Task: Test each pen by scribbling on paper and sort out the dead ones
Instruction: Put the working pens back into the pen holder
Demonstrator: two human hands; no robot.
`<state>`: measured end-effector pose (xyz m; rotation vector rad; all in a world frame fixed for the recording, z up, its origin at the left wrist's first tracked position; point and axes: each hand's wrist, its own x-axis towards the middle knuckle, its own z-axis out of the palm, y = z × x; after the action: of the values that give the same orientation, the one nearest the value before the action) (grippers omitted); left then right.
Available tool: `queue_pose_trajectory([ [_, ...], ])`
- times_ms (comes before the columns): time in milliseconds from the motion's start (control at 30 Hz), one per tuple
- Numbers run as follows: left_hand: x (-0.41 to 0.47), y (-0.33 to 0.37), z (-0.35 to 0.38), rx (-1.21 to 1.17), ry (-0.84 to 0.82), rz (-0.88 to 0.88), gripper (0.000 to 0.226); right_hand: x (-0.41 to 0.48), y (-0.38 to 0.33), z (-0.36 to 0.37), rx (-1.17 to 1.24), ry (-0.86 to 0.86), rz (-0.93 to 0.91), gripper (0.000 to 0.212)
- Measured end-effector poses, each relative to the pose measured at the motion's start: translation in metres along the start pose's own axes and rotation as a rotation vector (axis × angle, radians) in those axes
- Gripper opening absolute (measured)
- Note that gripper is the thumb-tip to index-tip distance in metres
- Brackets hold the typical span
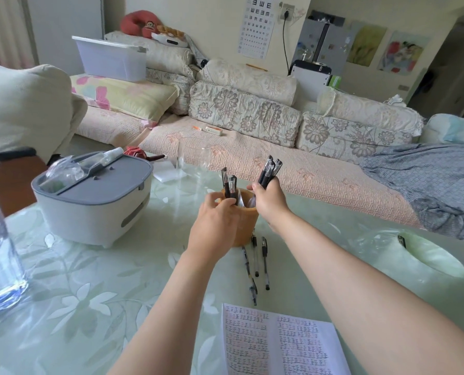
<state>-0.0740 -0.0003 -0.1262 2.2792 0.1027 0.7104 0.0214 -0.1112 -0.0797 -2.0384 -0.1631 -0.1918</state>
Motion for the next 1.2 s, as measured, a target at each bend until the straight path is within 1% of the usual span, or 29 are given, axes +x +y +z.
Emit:
queue_pose_trajectory([
  [100,0.001,-0.002,0.002,0.007,0.012,0.008,0.035,0.0,0.012,0.005,-0.328,-0.027,0.01,0.03],
  [167,0.001,-0.004,0.004,0.028,0.026,0.025,0.035,-0.001,0.014,0.005,-0.463,-0.087,0.028,0.039],
  [300,0.002,-0.006,0.007,0.067,0.04,0.054,0.037,-0.001,0.01,0.0,-0.404,-0.231,0.067,0.038],
  [367,0.003,-0.007,0.007,0.078,0.035,0.061,0.038,-0.001,0.008,-0.003,-0.398,-0.283,0.056,0.043],
  [467,0.002,-0.006,0.007,0.102,0.015,0.073,0.042,-0.001,0.007,-0.008,-0.394,-0.29,0.044,0.061],
  [567,-0.002,-0.004,0.005,0.113,0.038,0.09,0.046,-0.007,0.006,-0.018,-0.352,-0.284,0.016,0.068],
  [633,-0.006,0.001,0.006,0.115,0.098,0.127,0.04,-0.013,0.008,-0.026,-0.33,-0.284,0.007,0.07],
  [700,-0.011,0.007,0.006,0.091,0.148,0.145,0.025,-0.022,0.011,-0.035,-0.307,-0.293,0.002,0.071],
  [733,-0.013,0.011,0.005,0.068,0.142,0.141,0.017,-0.027,0.013,-0.038,-0.308,-0.294,0.002,0.071],
  [800,-0.017,0.015,0.004,0.025,0.066,0.138,0.008,-0.038,0.02,-0.043,-0.339,-0.284,0.013,0.064],
  [833,-0.018,0.014,0.006,0.022,-0.004,0.137,0.009,-0.045,0.025,-0.044,-0.37,-0.284,0.026,0.059],
  [900,-0.02,0.01,0.01,0.073,-0.211,0.11,0.02,-0.058,0.037,-0.045,-0.5,-0.303,0.036,0.051],
  [967,-0.024,0.004,0.013,0.159,-0.421,0.076,0.039,-0.069,0.049,-0.045,-0.672,-0.339,0.031,0.048],
  [1000,-0.025,0.001,0.015,0.202,-0.49,0.067,0.048,-0.075,0.055,-0.043,-0.726,-0.35,0.029,0.049],
  [1033,-0.027,-0.001,0.016,0.238,-0.534,0.063,0.054,-0.08,0.059,-0.042,-0.757,-0.352,0.03,0.05],
  [1100,-0.028,-0.006,0.019,0.264,-0.562,0.069,0.056,-0.086,0.065,-0.037,-0.792,-0.332,0.012,0.056],
  [1133,-0.028,-0.008,0.02,0.263,-0.56,0.077,0.053,-0.089,0.067,-0.035,-0.795,-0.32,0.002,0.056],
  [1200,-0.027,-0.011,0.022,0.273,-0.557,0.091,0.044,-0.09,0.069,-0.034,-0.772,-0.304,0.004,0.05],
])
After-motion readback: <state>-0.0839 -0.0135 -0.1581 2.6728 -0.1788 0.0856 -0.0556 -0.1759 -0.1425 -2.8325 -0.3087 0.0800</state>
